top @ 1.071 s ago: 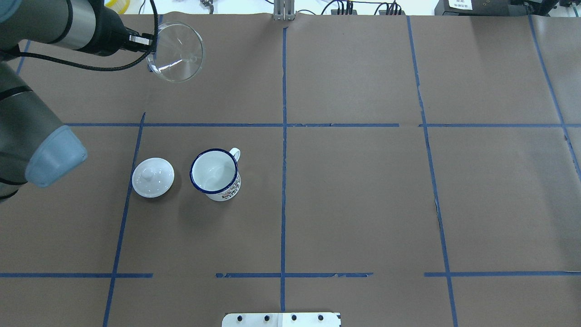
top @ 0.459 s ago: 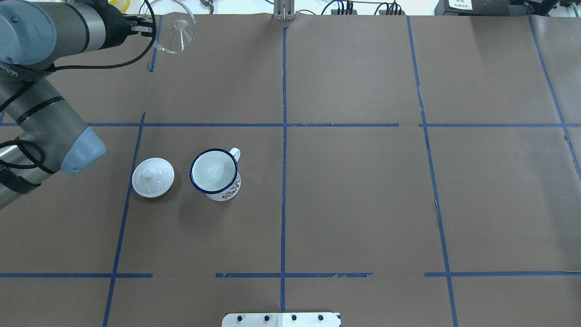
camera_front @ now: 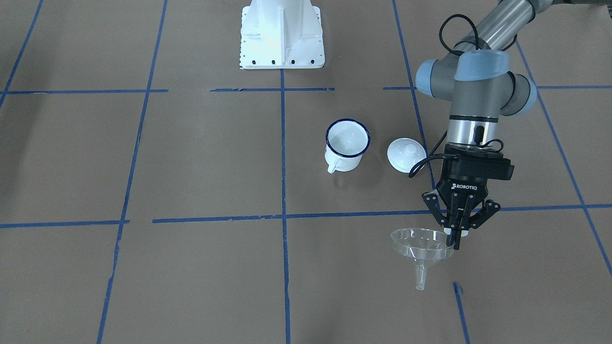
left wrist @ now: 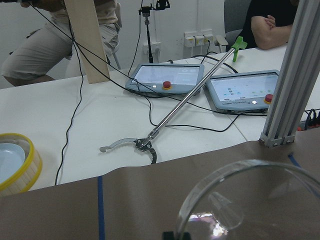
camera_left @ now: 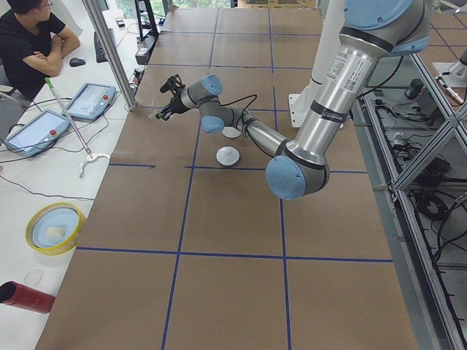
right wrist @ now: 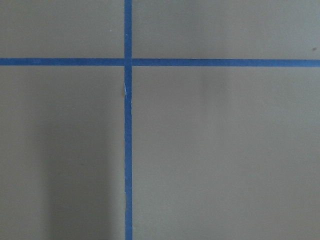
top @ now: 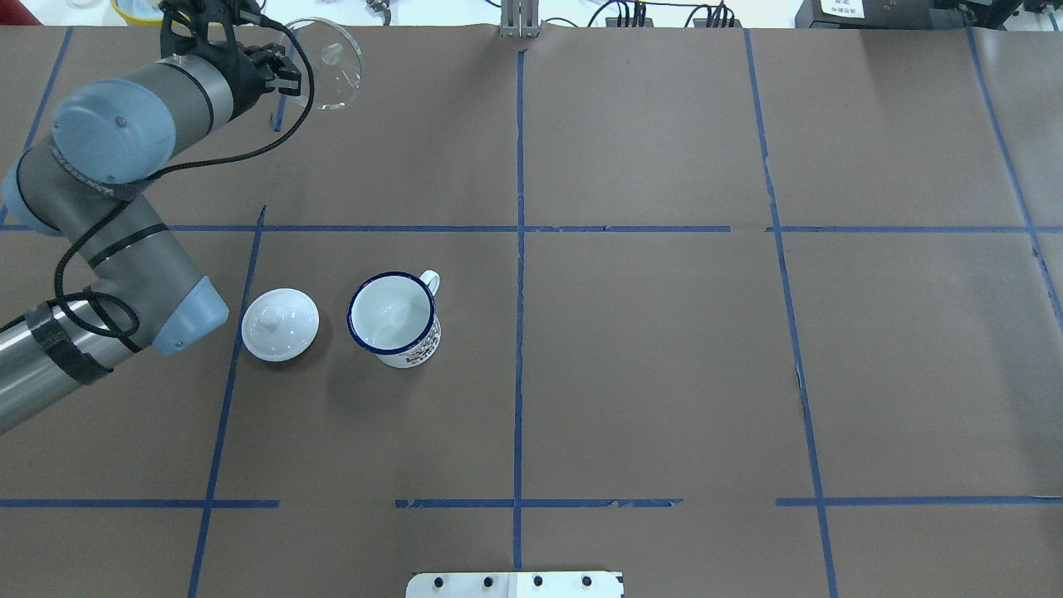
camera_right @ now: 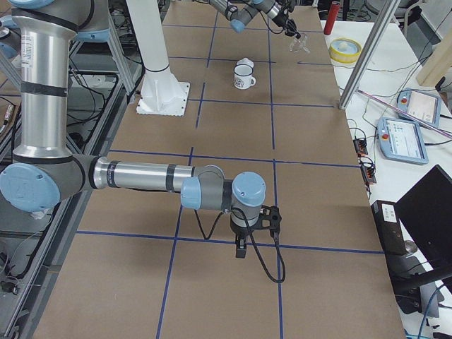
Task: Remove funnel from cup
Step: 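Lower the funnel onto the table farther from the robot than the mug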
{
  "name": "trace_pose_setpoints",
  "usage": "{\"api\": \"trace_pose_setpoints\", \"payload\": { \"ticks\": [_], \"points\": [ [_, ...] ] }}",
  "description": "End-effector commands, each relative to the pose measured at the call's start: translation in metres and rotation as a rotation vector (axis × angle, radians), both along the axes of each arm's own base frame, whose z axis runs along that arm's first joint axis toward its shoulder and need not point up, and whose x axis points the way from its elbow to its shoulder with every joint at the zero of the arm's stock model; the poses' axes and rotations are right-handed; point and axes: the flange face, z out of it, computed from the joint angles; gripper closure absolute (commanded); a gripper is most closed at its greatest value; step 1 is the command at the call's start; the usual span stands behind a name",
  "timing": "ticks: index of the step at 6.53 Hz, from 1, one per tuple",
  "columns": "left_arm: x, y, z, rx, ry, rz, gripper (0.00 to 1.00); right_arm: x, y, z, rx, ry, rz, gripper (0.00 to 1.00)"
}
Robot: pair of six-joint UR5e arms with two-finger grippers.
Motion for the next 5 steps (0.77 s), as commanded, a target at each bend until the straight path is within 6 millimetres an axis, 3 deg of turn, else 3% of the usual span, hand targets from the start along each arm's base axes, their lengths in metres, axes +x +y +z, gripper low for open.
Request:
{"api": "trace_pose_setpoints", "payload": {
  "ticks": [1,2,5],
  "points": [
    [0.035,0.003,0.018,0.022,-0.114,-0.037,1.00,0.000,0.000,0.000,0.000,0.000,0.000,0.00],
    [0.057,-0.004,0.029,0.012,-0.156,-0.064,1.00,0.000,0.000,0.000,0.000,0.000,0.000,0.00],
    [0.074,-0.020,0.044,0.027,-0.160,-0.093,1.00,0.000,0.000,0.000,0.000,0.000,0.000,0.00]
  ]
}}
